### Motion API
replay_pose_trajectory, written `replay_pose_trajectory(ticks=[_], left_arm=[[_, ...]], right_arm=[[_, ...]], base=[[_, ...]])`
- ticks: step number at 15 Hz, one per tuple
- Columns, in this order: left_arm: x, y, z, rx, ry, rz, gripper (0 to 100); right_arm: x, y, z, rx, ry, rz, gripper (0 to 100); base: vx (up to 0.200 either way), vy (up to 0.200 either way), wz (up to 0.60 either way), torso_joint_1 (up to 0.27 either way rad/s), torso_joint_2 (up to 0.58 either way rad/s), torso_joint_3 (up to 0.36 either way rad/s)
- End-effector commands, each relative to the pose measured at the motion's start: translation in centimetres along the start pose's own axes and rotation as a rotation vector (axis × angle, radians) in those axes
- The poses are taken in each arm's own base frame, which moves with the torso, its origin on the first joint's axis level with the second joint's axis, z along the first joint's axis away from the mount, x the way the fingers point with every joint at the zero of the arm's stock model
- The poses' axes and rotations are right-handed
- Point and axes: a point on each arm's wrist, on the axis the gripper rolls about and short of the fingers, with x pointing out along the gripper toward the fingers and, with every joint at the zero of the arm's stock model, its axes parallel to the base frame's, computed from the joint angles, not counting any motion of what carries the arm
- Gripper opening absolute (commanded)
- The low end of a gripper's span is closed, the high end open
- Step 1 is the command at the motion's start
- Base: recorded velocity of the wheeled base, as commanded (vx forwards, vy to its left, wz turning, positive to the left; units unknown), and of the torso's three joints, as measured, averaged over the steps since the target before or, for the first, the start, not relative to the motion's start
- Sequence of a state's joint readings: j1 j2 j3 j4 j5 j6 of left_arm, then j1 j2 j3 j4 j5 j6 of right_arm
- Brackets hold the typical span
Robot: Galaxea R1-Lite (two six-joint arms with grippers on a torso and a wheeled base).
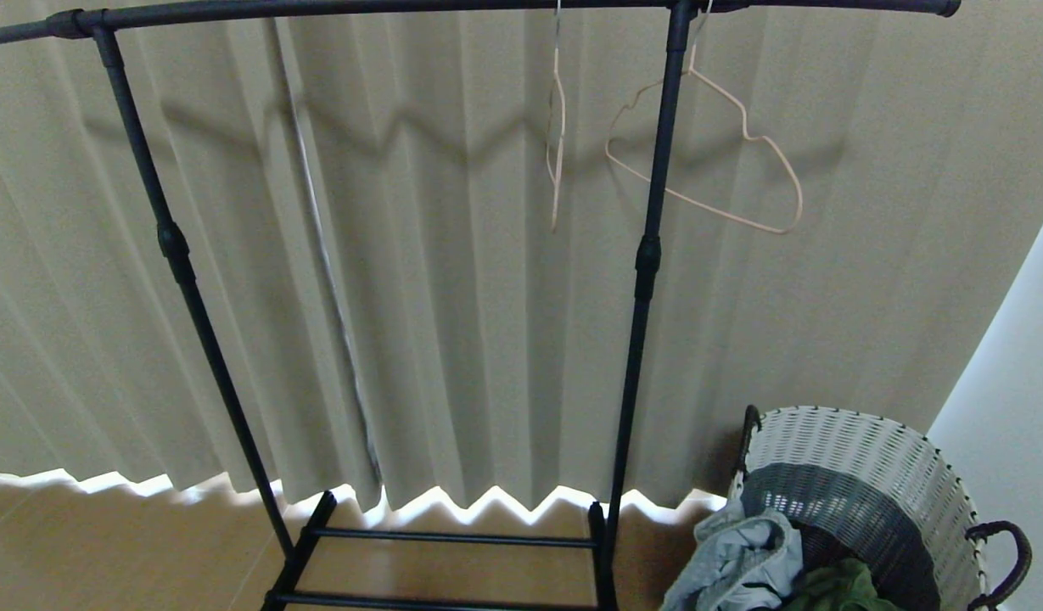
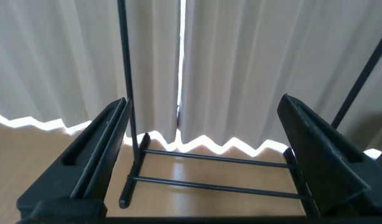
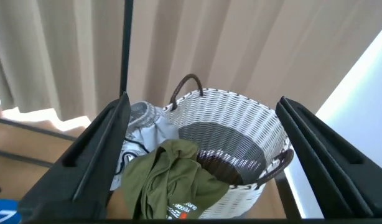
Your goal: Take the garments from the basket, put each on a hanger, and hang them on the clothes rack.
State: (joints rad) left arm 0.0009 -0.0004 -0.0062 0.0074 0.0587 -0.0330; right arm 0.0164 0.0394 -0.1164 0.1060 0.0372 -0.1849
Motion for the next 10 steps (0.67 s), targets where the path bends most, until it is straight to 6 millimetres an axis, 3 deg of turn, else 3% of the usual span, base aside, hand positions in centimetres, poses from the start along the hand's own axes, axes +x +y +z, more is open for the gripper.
replay_pose_trajectory(ticks=[1,3,6,7,8,9,10], left_arm=[[0.0,0.0,0.0,-0.001,0.001,0.002,100],[0.0,0.0,0.0,-0.001,0.001,0.002,100],[0.0,0.0,0.0,-0.001,0.001,0.003,100],[0.0,0.0,0.0,-0.001,-0.001,0.003,100],[0.0,0.0,0.0,-0.001,-0.001,0.003,100],[0.0,0.0,0.0,-0.001,0.001,0.003,100],[0.0,0.0,0.0,-0.001,-0.001,0.003,100]], right_arm=[[1.4,-0.6,2.9,-0.004,0.103,0.024,100],[3.8,-1.1,5.0,0.002,0.229,0.047,100],[9.6,-1.5,6.2,0.006,0.491,0.094,100],[11.9,-1.6,6.2,-0.016,0.579,0.118,100],[11.9,-1.6,6.2,-0.016,0.579,0.118,100],[15.4,-1.8,4.6,-0.082,0.714,0.151,100],[16.3,-1.9,3.9,-0.114,0.749,0.161,100]], base=[[0.000,0.000,0.00,0.000,0.00,0.000],[0.000,0.000,0.00,0.000,0.00,0.000],[0.000,0.000,0.00,0.000,0.00,0.000],[0.000,0.000,0.00,0.000,0.00,0.000],[0.000,0.000,0.00,0.000,0.00,0.000],[0.000,0.000,0.00,0.000,0.00,0.000],[0.000,0.000,0.00,0.000,0.00,0.000]])
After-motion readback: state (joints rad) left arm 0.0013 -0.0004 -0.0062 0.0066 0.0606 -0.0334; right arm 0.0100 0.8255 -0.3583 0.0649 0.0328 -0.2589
